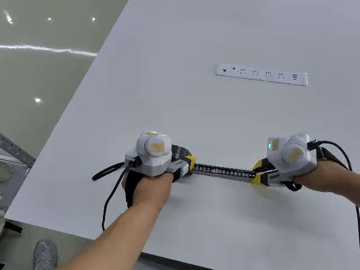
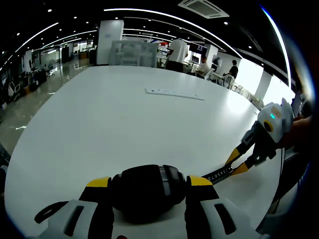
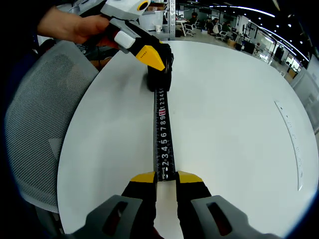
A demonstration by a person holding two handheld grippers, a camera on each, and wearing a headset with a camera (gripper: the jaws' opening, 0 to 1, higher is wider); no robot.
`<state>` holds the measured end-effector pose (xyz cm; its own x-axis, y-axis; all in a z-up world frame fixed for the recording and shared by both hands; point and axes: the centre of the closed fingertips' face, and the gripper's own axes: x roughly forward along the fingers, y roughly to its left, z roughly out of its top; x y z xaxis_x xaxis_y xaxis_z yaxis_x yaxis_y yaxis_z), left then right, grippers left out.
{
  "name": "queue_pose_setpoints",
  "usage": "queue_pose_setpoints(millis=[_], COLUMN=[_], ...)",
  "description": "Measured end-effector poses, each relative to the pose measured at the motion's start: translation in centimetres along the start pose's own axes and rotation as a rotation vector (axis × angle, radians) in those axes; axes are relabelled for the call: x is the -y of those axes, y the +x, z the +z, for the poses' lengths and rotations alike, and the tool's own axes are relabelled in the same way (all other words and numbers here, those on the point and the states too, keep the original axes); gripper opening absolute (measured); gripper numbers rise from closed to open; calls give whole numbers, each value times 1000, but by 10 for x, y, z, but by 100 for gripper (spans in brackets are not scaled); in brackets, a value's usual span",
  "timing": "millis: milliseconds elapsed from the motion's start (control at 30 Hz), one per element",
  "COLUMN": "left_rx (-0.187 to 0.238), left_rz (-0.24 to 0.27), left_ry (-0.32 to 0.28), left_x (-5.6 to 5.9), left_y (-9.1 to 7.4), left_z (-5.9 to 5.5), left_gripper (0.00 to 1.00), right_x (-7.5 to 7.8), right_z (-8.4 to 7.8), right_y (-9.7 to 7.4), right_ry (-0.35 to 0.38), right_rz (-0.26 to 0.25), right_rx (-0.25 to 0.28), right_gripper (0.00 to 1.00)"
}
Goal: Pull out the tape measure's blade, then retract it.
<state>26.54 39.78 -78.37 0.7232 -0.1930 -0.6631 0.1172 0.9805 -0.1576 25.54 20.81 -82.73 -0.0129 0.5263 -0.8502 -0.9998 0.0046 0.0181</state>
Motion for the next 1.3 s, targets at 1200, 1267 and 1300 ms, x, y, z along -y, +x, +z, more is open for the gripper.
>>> queue_pose_setpoints(millis=[1200,1267,1300], left_rx=[22,23,23], left_rz=[-19,-21,-21], left_ry=[-20,-22,-23], left_x=[-1,0,-1], left_y=[-1,-1,-1], left_z=[2,2,2], left_gripper=[51,51,51], right_x=[-1,-2,-2], right_z=[25,27,27], right_y=[10,10,10], right_ry=[54,54,52], right_rz=[25,26,26], right_rx=[32,33,34], right_gripper=[10,10,10])
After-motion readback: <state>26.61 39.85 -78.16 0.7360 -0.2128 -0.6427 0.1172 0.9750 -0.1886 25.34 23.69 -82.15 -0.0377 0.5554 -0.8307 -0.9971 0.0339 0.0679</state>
